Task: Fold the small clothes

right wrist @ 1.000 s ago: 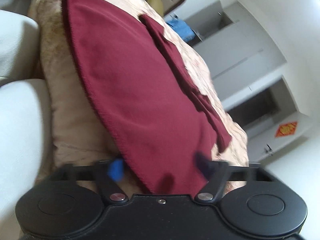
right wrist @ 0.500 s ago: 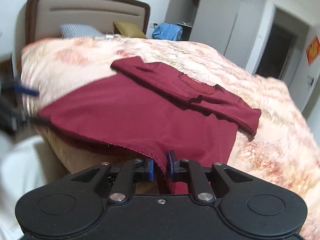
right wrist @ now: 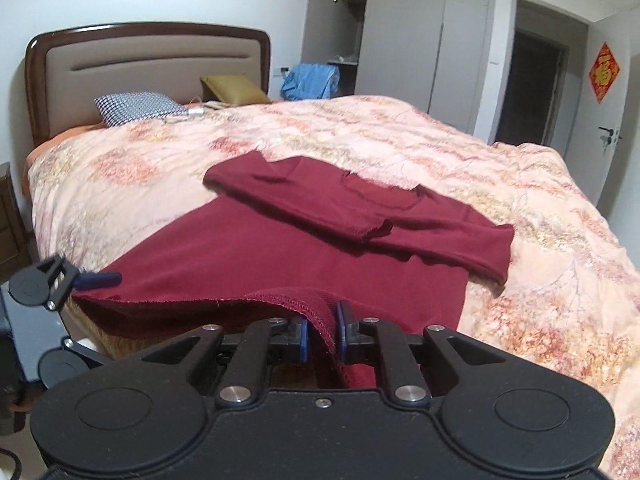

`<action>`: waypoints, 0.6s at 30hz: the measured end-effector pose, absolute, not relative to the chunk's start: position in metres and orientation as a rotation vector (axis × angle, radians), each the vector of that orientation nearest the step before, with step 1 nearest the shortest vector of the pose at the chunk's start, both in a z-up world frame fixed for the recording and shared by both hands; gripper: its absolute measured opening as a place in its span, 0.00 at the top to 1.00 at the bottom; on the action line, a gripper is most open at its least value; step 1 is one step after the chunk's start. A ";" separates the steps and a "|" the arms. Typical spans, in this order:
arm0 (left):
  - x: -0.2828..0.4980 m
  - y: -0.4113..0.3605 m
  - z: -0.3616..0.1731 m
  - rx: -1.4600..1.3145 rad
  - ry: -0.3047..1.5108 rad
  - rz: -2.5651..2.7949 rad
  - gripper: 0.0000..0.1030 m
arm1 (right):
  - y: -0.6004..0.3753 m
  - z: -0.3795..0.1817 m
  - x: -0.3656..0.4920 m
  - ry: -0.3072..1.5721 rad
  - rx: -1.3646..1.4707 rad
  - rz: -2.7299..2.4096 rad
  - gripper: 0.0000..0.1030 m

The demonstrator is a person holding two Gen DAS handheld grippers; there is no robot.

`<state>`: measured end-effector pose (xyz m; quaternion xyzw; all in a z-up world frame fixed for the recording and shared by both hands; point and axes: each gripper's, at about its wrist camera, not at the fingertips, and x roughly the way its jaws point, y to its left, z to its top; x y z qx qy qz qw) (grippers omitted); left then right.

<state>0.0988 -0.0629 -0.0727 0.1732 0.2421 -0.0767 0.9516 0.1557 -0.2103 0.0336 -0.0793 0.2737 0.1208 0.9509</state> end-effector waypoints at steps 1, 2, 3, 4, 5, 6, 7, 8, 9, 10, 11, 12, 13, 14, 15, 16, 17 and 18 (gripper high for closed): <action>0.099 -0.060 -0.075 0.352 0.492 -0.139 0.18 | -0.211 0.035 0.154 0.551 -0.155 0.242 0.86; 0.098 -0.057 -0.076 0.349 0.491 -0.127 0.21 | -0.212 0.037 0.155 0.546 -0.150 0.238 0.86; 0.097 -0.052 -0.077 0.345 0.490 -0.122 0.26 | -0.213 0.037 0.156 0.543 -0.148 0.236 0.86; 0.096 -0.047 -0.077 0.338 0.488 -0.121 0.33 | -0.213 0.038 0.155 0.539 -0.148 0.234 0.86; 0.094 -0.043 -0.077 0.328 0.486 -0.124 0.37 | -0.212 0.039 0.155 0.535 -0.149 0.232 0.86; 0.093 -0.038 -0.076 0.312 0.483 -0.127 0.43 | -0.212 0.040 0.154 0.533 -0.150 0.231 0.86; 0.092 -0.034 -0.075 0.293 0.478 -0.129 0.44 | -0.211 0.040 0.154 0.530 -0.152 0.230 0.86; 0.091 -0.029 -0.074 0.278 0.472 -0.129 0.45 | -0.211 0.041 0.153 0.527 -0.156 0.228 0.86; 0.090 -0.025 -0.073 0.273 0.464 -0.124 0.50 | -0.210 0.041 0.152 0.523 -0.161 0.224 0.86; 0.089 -0.022 -0.072 0.274 0.456 -0.119 0.53 | -0.209 0.041 0.151 0.518 -0.167 0.218 0.86; 0.088 -0.019 -0.071 0.276 0.446 -0.114 0.55 | -0.209 0.041 0.150 0.516 -0.174 0.214 0.86; 0.086 -0.015 -0.069 0.279 0.434 -0.112 0.59 | -0.209 0.041 0.148 0.515 -0.179 0.210 0.86; 0.084 -0.013 -0.068 0.286 0.421 -0.113 0.64 | -0.208 0.040 0.147 0.514 -0.186 0.205 0.86; 0.083 -0.011 -0.067 0.301 0.411 -0.118 0.67 | -0.208 0.040 0.145 0.513 -0.196 0.200 0.86; 0.082 -0.009 -0.066 0.319 0.407 -0.126 0.74 | -0.207 0.038 0.143 0.511 -0.210 0.192 0.86; 0.082 -0.007 -0.065 0.333 0.407 -0.138 0.80 | -0.207 0.036 0.141 0.507 -0.227 0.179 0.86; 0.082 -0.005 -0.063 0.337 0.407 -0.158 0.82 | -0.205 0.034 0.138 0.500 -0.248 0.165 0.86; 0.081 -0.002 -0.061 0.335 0.408 -0.175 0.86 | -0.204 0.030 0.136 0.493 -0.270 0.150 0.86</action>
